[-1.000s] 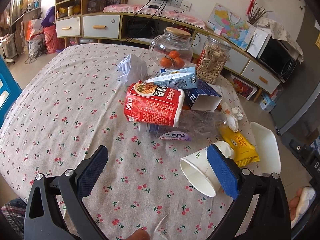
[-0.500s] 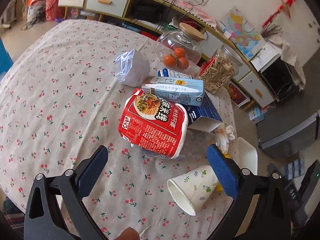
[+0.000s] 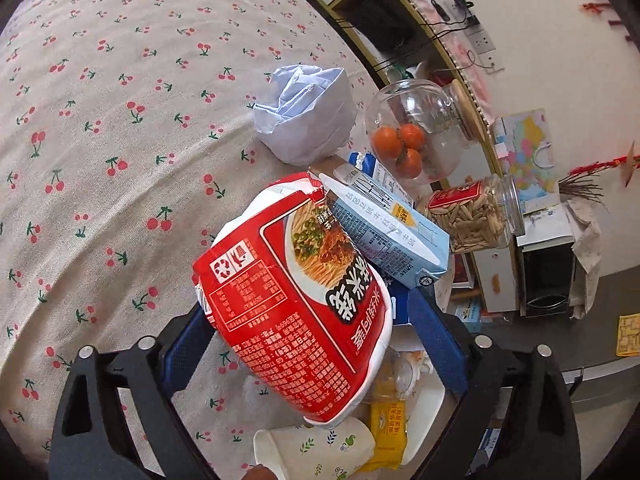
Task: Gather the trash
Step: 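Reach the left gripper to the red paper cup and close on it, then grasp the white green-patterned paper cup with the right gripper while the left lifts the red cup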
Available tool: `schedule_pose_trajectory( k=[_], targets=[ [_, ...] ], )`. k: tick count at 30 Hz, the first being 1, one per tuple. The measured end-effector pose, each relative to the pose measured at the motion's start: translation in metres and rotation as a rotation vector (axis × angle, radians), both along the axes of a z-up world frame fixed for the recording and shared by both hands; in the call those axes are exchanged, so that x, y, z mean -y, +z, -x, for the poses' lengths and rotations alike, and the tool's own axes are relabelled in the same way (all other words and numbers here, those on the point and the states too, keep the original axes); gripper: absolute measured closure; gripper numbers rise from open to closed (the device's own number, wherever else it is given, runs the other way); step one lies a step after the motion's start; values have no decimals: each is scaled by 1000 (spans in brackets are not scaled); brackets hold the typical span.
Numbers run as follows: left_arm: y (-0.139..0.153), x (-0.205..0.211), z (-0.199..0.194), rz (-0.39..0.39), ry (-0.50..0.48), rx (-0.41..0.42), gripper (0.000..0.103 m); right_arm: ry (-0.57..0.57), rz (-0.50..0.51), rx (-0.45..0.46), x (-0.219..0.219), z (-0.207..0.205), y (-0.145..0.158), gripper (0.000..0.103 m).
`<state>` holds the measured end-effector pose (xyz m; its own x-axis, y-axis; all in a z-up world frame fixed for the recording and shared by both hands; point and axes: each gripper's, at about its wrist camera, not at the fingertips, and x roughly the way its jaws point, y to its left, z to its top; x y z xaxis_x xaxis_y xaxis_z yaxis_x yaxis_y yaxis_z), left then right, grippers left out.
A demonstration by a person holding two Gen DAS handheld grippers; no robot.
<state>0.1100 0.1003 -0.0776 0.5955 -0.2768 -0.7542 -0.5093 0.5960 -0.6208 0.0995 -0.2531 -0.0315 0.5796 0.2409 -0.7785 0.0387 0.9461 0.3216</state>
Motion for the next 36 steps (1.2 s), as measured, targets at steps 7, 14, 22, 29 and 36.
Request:
schedule_pose_trajectory(
  k=[7,14,22,29,36],
  targets=[
    [31,15,7,-229,-184,82,62,3,-26,-47,0,-5,-9,7],
    [58,13,48,-351,-292,155,73,97,2,-5,-21,5,-6,7],
    [78,17,89,-445,-365,217,73,252,-12,-75,-71,34,-23,7],
    [88,30,101,-554,-431,292,73,-8,-272,-274,-85,51,-74,7],
    [88,28,111,-616,-454,322,73,-31,-372,-272,-115,37,-84,45]
  ],
)
